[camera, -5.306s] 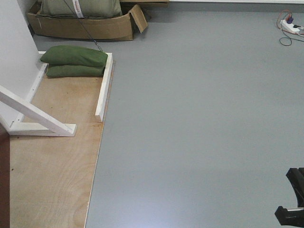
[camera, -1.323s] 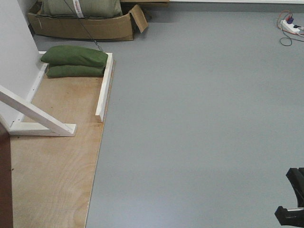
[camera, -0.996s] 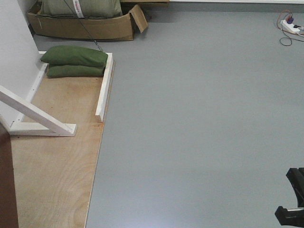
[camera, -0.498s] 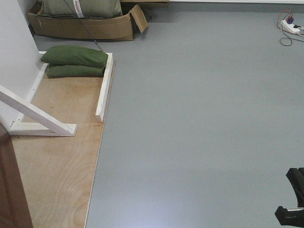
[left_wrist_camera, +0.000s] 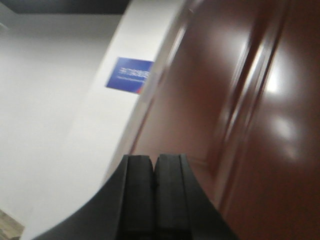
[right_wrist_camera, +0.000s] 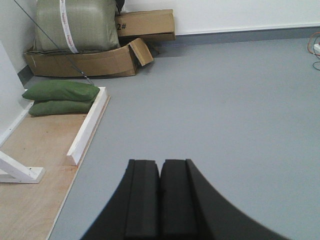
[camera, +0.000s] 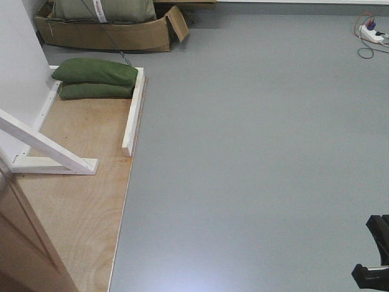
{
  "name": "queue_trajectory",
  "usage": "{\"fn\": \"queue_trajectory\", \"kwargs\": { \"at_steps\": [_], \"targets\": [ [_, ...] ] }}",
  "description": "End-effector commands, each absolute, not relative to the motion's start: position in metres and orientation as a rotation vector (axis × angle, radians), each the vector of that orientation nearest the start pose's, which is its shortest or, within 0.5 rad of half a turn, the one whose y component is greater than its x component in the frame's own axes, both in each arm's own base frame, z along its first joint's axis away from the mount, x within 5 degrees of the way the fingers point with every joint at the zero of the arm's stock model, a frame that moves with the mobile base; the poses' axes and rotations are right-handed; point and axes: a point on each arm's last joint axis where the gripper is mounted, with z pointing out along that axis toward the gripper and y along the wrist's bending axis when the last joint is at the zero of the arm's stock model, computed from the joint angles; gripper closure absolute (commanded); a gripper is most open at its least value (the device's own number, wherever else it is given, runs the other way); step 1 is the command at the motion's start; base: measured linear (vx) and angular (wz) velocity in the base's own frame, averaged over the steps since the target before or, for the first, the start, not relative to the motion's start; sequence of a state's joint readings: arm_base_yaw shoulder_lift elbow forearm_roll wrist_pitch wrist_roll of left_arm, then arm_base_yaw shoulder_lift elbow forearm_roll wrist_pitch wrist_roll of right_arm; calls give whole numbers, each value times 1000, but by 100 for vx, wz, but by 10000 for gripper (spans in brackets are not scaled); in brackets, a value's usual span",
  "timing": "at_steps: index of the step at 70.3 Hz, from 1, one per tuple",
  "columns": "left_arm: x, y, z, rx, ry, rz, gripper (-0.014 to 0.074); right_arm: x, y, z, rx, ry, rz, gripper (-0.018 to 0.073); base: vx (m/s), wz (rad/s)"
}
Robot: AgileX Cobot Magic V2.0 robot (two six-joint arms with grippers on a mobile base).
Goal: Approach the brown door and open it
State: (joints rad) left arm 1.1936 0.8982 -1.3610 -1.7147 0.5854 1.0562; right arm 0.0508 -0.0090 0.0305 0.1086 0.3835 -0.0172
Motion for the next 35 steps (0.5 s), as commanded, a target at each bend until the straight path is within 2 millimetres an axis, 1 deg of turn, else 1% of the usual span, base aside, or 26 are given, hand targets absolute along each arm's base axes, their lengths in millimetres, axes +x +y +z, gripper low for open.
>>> {"fn": "queue_trajectory", "kwargs": {
  "at_steps": [1,8,17,26,35],
  "targets": [
    [90,70,574,-301,929,35,580,53,5,176,-4,1794,114,559,0,0],
    [95,61,572,-201,992,-31,580,53,5,176,-4,1794,114,559,0,0],
    [105,54,568,-113,1044,-155,580,53,5,176,-4,1794,114,559,0,0],
    [122,51,564,-65,1069,-298,580,53,5,176,-4,1794,114,559,0,0],
    [142,47,559,-42,1095,-363,580,53,5,176,-4,1794,114,559,0,0]
  ]
}}
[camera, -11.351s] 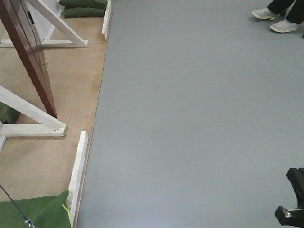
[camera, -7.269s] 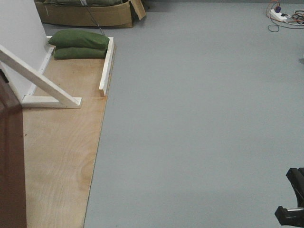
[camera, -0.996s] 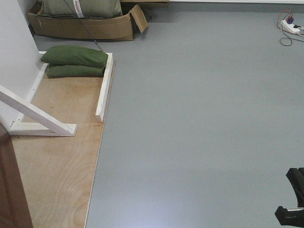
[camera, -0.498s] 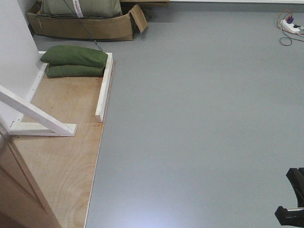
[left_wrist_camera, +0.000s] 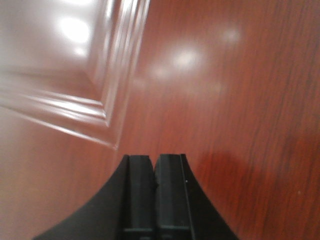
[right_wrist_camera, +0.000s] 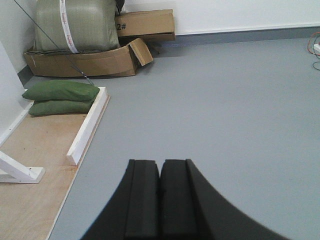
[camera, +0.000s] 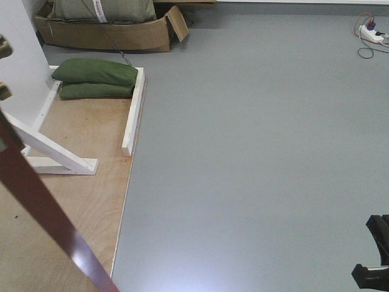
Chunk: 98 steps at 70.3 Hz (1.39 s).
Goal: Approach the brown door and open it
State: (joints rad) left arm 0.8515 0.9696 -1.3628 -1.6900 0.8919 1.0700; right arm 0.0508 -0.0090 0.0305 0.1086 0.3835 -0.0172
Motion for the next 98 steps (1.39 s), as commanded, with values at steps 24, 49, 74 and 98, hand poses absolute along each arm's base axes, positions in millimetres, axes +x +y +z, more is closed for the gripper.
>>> {"fn": "queue_trajectory", "kwargs": {
  "at_steps": [24,49,74,98],
  "targets": [
    [194,12,537,57,1271,-414,580,53,5,176,-4,1794,114,559,0,0],
    [212,-19,524,206,1354,-447,580,53,5,176,-4,1794,114,559,0,0],
    [229,-39,514,254,1385,-429,580,53,5,176,-4,1794,114,559,0,0],
    [246,-45,501,282,1443,-467,580,53,5,176,-4,1794,114,559,0,0]
  ]
}}
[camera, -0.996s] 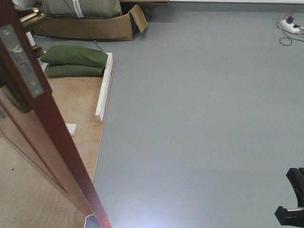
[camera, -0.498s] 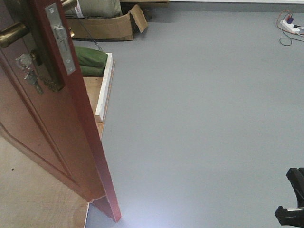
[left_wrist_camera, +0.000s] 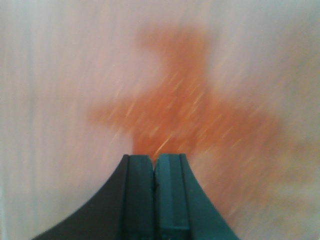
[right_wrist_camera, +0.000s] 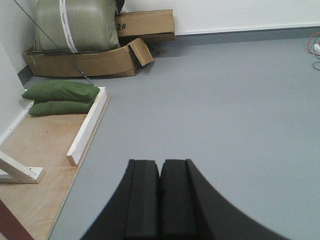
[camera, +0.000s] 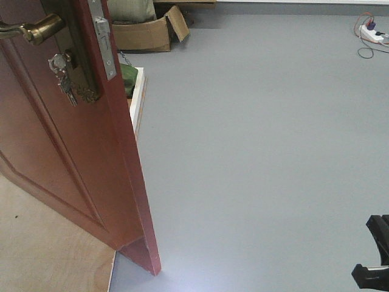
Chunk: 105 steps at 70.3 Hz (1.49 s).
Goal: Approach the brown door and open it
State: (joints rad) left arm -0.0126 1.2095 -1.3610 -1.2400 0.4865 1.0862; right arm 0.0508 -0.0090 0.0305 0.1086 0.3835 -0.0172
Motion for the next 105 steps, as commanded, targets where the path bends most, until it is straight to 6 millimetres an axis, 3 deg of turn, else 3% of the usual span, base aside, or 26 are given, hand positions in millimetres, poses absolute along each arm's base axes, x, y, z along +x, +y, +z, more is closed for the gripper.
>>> {"fn": "queue_trajectory", "kwargs": {
  "at_steps": [1,105],
  "targets": [
    [246,-45,501,283,1443,-468,580,53,5,176,-4,1794,114,559,0,0],
    [246,-46,501,288,1445,-472,580,53,5,176,-4,1794,114,559,3,1]
  ]
}}
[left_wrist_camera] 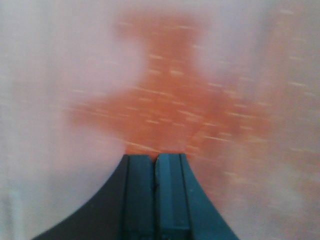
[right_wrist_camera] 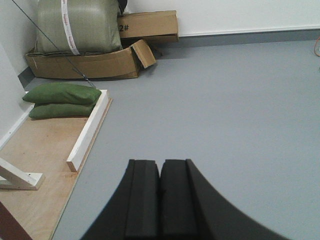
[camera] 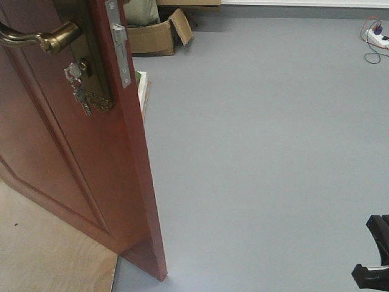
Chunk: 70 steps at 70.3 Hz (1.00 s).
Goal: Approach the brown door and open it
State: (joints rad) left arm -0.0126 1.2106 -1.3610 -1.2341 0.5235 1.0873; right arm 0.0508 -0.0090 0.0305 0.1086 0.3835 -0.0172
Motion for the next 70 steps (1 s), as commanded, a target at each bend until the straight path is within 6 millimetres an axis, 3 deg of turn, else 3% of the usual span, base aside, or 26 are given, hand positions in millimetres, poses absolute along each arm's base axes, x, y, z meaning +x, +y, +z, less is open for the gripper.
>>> {"fn": "queue_trajectory", "kwargs": {
  "at_steps": [1,70],
  "targets": [
    [246,-46,501,288,1445,-472,580,53,5,176,-4,1794,114,559,13,5],
    [246,-46,501,288,1445,-472,580,53,5,176,-4,1794,114,559,21,6]
  ]
}}
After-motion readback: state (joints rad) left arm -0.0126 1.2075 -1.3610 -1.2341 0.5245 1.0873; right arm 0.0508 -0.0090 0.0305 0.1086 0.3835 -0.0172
